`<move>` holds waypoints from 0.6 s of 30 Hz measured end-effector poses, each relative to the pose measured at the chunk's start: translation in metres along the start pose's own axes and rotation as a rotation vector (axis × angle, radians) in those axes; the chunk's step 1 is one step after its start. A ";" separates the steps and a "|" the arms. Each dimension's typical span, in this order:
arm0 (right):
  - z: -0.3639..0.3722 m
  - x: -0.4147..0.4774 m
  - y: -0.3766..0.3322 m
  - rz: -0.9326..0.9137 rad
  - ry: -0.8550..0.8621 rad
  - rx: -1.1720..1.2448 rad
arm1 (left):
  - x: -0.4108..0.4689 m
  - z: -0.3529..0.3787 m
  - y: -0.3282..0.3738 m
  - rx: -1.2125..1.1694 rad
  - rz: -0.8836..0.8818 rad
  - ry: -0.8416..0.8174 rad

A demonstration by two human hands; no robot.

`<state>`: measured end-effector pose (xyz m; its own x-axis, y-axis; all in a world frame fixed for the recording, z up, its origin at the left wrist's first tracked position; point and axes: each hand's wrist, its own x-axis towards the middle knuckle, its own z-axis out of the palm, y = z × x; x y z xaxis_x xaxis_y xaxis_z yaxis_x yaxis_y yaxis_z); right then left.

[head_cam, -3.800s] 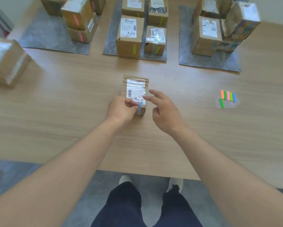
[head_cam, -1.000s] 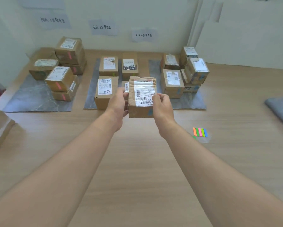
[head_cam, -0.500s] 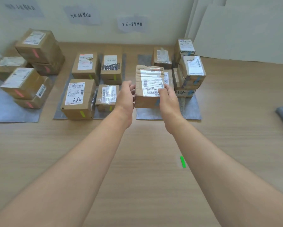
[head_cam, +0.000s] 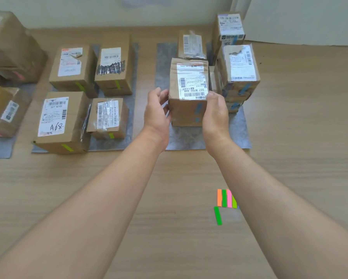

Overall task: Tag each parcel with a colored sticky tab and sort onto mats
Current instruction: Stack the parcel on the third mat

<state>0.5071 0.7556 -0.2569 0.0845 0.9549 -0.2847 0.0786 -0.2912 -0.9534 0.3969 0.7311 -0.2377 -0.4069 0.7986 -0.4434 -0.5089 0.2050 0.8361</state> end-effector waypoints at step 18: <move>-0.003 -0.016 0.009 0.124 0.127 0.108 | -0.004 -0.032 0.014 0.260 0.037 -0.144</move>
<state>0.5090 0.7373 -0.2611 0.2117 0.8953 -0.3919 -0.0470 -0.3912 -0.9191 0.3675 0.7126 -0.2348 -0.3005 0.8765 -0.3762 -0.2764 0.2974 0.9139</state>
